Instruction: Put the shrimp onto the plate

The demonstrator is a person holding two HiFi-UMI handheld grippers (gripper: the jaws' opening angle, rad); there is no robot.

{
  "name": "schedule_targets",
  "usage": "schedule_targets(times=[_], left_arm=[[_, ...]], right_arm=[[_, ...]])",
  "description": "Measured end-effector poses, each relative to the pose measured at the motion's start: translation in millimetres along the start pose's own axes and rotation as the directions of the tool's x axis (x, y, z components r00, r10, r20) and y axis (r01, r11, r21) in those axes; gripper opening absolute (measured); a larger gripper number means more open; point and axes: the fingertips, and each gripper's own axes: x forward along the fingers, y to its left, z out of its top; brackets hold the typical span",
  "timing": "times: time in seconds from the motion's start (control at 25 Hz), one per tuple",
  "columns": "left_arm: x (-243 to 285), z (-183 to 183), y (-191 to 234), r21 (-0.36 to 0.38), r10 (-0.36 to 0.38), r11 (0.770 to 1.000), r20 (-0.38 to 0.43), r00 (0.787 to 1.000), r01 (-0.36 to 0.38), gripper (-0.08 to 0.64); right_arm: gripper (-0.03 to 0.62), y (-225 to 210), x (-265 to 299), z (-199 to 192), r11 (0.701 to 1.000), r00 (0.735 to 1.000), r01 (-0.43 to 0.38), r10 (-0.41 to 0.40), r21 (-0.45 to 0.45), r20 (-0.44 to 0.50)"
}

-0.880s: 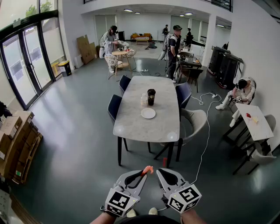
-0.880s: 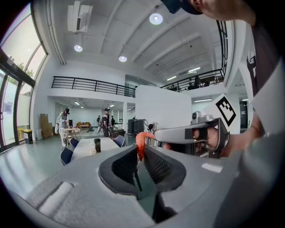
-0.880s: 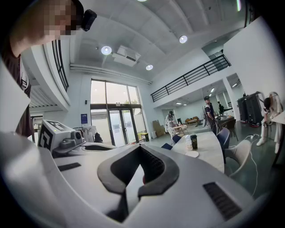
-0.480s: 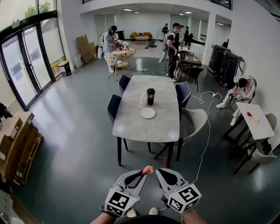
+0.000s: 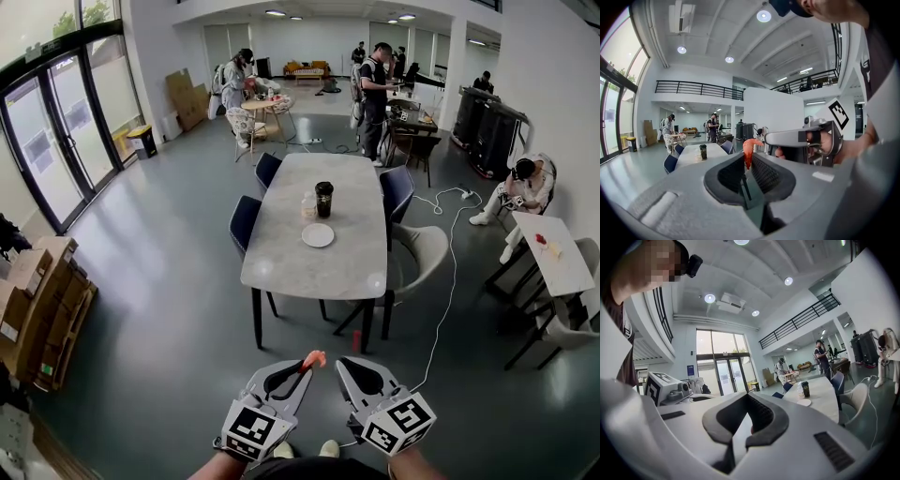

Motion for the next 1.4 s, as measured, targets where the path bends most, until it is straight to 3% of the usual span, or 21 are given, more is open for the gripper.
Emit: schedule_targets(times=[0.4, 0.64, 0.96, 1.4], left_arm=[[15.3, 4.1, -13.6, -0.019, 0.04, 0.999, -0.007, 0.999, -0.04, 0.038], [30.0, -1.4, 2.1, -0.009, 0.052, 0.999, -0.02, 0.998, -0.052, 0.038], [62.4, -7.1, 64.7, -0.009, 0.03, 0.999, -0.012, 0.999, -0.031, 0.038], [107.1, -10.1, 172.9, 0.008, -0.06, 0.998, 0.006, 0.998, 0.06, 0.038]], right_arm=[[0.002, -19.2, -16.7, 2.3, 1.0, 1.0, -0.019, 0.019, 0.024, 0.005], [0.002, -30.0, -2.9, 1.4, 0.998, 0.999, -0.046, 0.045, 0.045, 0.021], [0.002, -51.2, 58.8, 3.0, 0.999, 0.999, -0.034, 0.034, 0.037, 0.006], [0.002, -83.5, 170.7, 8.2, 0.997, 0.998, 0.065, -0.065, 0.036, -0.012]])
